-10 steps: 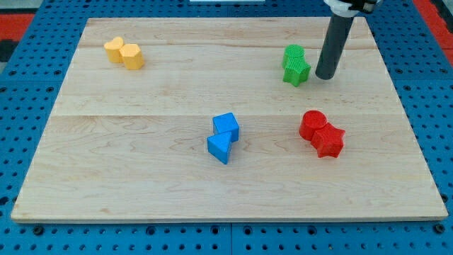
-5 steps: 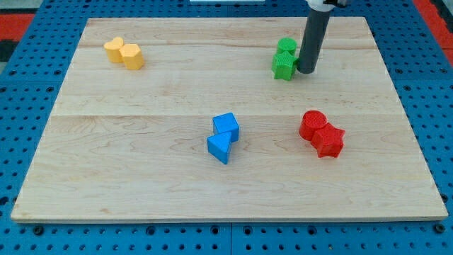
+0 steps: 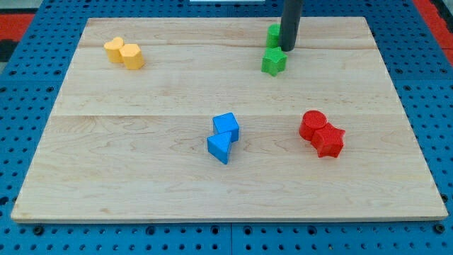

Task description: Move the green star and the green circle up towards the top

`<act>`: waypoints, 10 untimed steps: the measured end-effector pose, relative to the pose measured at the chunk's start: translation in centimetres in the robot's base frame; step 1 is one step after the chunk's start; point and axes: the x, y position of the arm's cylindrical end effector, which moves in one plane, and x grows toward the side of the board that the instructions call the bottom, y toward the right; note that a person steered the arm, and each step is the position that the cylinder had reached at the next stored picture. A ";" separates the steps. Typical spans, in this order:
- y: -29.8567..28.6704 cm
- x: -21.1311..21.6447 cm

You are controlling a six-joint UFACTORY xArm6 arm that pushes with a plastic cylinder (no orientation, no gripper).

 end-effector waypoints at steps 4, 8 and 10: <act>5.7 1.6; -1.3 4.6; -1.3 9.2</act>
